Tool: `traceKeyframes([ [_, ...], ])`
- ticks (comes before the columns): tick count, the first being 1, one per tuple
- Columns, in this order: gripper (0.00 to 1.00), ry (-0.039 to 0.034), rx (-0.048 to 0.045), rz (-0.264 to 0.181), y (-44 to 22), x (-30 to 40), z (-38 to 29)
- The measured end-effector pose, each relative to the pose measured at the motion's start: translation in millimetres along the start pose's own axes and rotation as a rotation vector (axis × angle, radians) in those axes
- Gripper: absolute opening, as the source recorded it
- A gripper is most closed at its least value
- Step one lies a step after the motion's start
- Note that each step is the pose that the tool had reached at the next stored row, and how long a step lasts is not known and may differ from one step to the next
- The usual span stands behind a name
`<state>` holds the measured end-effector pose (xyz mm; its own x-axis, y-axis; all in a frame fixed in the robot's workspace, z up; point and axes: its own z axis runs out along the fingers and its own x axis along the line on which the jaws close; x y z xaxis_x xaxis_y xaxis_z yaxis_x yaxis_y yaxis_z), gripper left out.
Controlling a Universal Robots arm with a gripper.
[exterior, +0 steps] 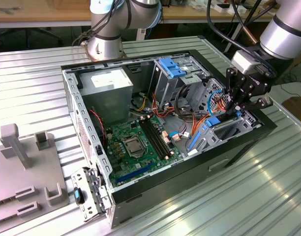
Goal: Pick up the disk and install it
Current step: 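Insert the first disk wire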
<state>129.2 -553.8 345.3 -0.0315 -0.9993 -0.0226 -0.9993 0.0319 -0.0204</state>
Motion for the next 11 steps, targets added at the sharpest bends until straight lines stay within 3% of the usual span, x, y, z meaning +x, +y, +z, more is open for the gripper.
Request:
traceKeyframes([
  [11, 0.17, -0.0001, 0.0000, 0.000, 0.0, 0.0, 1.3],
])
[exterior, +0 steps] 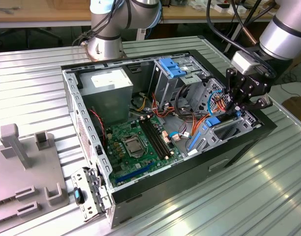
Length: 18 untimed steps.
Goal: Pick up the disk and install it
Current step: 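Insert the first disk wire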
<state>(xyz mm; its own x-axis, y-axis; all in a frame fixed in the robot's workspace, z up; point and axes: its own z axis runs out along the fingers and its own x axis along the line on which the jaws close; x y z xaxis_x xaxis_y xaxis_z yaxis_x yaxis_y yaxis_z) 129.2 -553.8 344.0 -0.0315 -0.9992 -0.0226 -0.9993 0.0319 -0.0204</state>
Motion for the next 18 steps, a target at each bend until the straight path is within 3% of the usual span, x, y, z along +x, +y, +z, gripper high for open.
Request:
traceKeyframes([
  [18, 0.17, -0.0011, 0.0000, 0.000, 0.1, 0.1, 2.6],
])
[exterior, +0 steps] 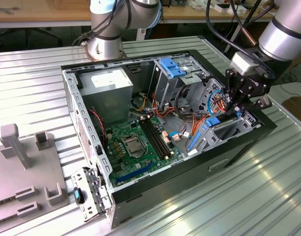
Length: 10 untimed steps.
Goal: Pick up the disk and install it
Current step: 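Insert the first disk wire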
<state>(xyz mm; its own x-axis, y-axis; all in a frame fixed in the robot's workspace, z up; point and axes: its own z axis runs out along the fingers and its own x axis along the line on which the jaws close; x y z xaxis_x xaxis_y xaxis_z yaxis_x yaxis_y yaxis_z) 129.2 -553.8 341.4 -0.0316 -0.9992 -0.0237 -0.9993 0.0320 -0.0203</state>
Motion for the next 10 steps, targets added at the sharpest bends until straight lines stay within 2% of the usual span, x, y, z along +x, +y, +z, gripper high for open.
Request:
traceKeyframes([
  [10, 0.17, -0.0008, 0.0000, 0.000, 0.0, 0.0, 1.8],
])
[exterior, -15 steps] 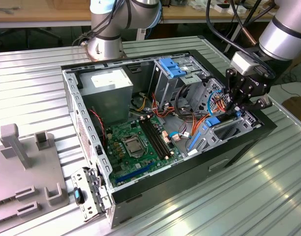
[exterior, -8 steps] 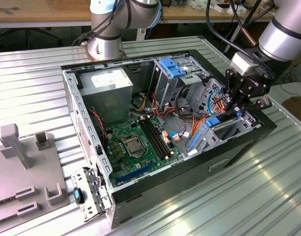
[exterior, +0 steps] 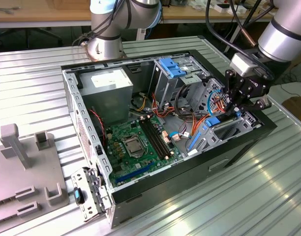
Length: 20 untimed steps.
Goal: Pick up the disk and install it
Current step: 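Insert the first disk wire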
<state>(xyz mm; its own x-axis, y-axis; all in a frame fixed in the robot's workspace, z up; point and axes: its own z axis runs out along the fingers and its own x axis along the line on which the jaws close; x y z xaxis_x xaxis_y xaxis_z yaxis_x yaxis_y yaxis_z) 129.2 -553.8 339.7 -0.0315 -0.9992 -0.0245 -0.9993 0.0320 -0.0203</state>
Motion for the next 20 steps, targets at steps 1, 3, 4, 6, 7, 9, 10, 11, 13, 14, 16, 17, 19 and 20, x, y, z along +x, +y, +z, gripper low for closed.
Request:
traceKeyframes([
  [1, 0.17, 0.0001, 0.0000, 0.000, 0.0, 0.0, 0.1],
  [3, 0.17, 0.0003, 0.0000, 0.000, 0.0, 0.0, 0.3],
  [4, 0.17, 0.0003, 0.0000, 0.000, 0.0, 0.0, 0.4],
  [6, 0.17, 0.0003, 0.0000, 0.000, 0.0, 0.0, 0.8],
  [7, 0.17, 0.0003, 0.0000, 0.000, 0.0, 0.0, 1.2],
  [9, 0.17, 0.0005, 0.0000, 0.000, 0.0, 0.1, 2.0],
  [10, 0.17, 0.0002, 0.0000, 0.000, 0.1, 0.1, 2.3],
  [11, 0.17, 0.0005, 0.0000, 0.000, 0.0, 0.1, 2.6],
  [13, 0.17, 0.0002, 0.0000, 0.000, 0.1, 0.1, 2.9],
  [14, 0.17, -0.0001, 0.0000, 0.000, 0.1, 0.1, 3.0],
  [16, 0.17, -0.0002, 0.0000, 0.000, 0.1, 0.1, 3.0],
  [17, 0.17, -0.0003, 0.0000, 0.000, 0.0, 0.1, 3.0],
  [19, 0.18, -0.0018, -0.0001, 0.000, 0.1, 0.1, 3.7],
  [20, 0.25, -0.0007, 0.0001, 0.000, 0.1, 0.1, 2.9],
])
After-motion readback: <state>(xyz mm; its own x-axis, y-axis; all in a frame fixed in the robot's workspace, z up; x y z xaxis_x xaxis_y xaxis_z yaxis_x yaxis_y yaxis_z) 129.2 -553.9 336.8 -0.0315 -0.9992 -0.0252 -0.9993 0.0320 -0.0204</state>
